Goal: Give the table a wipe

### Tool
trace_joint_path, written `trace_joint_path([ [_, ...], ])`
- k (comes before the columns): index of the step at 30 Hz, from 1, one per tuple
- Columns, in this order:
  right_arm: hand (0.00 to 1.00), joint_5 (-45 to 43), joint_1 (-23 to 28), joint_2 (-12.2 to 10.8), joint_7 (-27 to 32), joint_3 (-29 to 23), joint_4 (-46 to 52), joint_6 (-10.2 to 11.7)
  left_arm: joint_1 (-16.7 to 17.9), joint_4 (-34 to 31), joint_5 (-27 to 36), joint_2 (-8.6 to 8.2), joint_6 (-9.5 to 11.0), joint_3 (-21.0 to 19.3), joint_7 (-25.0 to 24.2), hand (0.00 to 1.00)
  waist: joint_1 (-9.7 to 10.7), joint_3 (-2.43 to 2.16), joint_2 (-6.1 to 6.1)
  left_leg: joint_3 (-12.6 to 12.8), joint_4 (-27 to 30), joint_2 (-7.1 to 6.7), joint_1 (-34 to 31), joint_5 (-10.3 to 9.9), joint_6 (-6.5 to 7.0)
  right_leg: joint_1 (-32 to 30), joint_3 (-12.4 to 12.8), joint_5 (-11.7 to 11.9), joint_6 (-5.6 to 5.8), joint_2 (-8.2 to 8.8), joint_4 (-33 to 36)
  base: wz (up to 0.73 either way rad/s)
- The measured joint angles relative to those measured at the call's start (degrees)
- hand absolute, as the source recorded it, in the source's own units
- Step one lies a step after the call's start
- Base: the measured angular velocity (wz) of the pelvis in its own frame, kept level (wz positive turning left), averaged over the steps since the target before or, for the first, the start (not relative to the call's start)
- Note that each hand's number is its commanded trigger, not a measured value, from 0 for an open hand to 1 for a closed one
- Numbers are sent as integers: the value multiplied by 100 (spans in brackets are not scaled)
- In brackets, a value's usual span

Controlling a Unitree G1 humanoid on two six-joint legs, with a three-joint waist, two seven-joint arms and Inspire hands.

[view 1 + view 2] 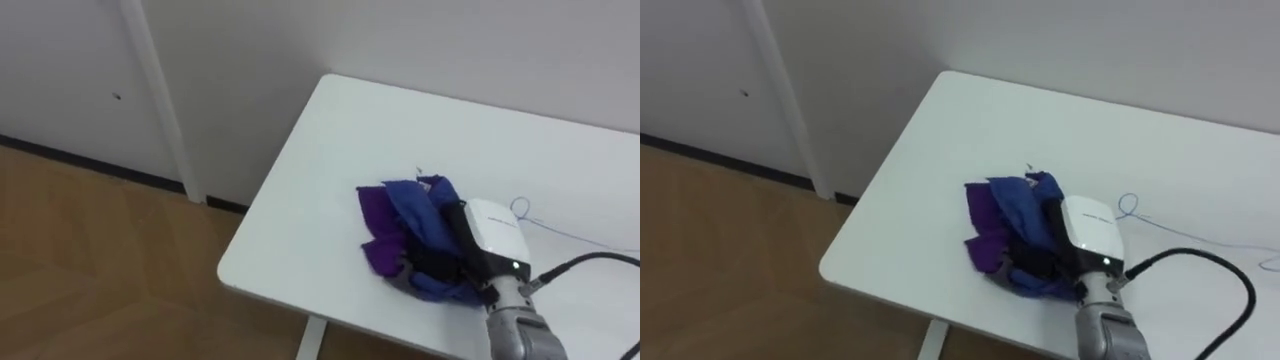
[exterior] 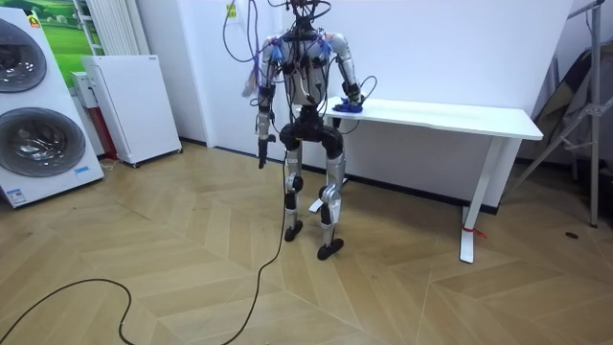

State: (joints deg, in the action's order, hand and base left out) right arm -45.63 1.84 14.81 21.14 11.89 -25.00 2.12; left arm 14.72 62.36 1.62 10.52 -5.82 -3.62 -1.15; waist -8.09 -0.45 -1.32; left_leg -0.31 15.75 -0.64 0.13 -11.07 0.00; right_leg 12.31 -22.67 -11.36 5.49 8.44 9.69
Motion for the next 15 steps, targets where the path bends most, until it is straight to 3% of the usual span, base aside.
trace_joint_path([
  [3,100,166,-580,-38,-65,107,-320,-267,-192,69,-1,-46,-64,40,-27,0,-166,15,48,-14,96,77,-286,56,-26,-298,123,51,-83,-101,23,-15],
  [5,100,265,-1265,-13,-326,274,-671,-512,-369,93,12,-38,-92,51,-65,0,-291,43,14,-49,77,120,-476,162,-56,-548,228,97,-163,-185,23,-8],
  [8,100,413,-2170,6,-456,306,-1445,-623,-512,70,156,-31,-121,57,-81,0,-360,77,-75,-94,45,136,-724,295,-47,-815,192,109,-195,-212,19,6],
  [9,100,456,-2321,23,-458,279,-1573,-652,-530,51,158,-28,-121,49,-90,0,-354,90,-114,-114,33,133,-767,315,-48,-856,189,130,-215,-217,12,20],
  [10,100,540,-2484,52,-436,204,-1767,-649,-548,49,154,0,-125,49,-111,0,-350,140,-112,-150,7,118,-825,345,-43,-872,212,148,-226,-237,-9,23],
  [11,100,701,-2568,108,-413,167,-1879,-635,-518,58,158,45,-128,48,-133,0,-361,102,-204,-166,-12,93,-878,380,-36,-933,230,148,-226,-228,-3,21],
  [15,100,1015,-2577,359,-373,47,-2042,-441,-406,107,420,223,-140,48,-189,0,-322,103,-246,-219,-8,53,-929,373,-35,-940,156,142,-215,-203,-16,15],
])
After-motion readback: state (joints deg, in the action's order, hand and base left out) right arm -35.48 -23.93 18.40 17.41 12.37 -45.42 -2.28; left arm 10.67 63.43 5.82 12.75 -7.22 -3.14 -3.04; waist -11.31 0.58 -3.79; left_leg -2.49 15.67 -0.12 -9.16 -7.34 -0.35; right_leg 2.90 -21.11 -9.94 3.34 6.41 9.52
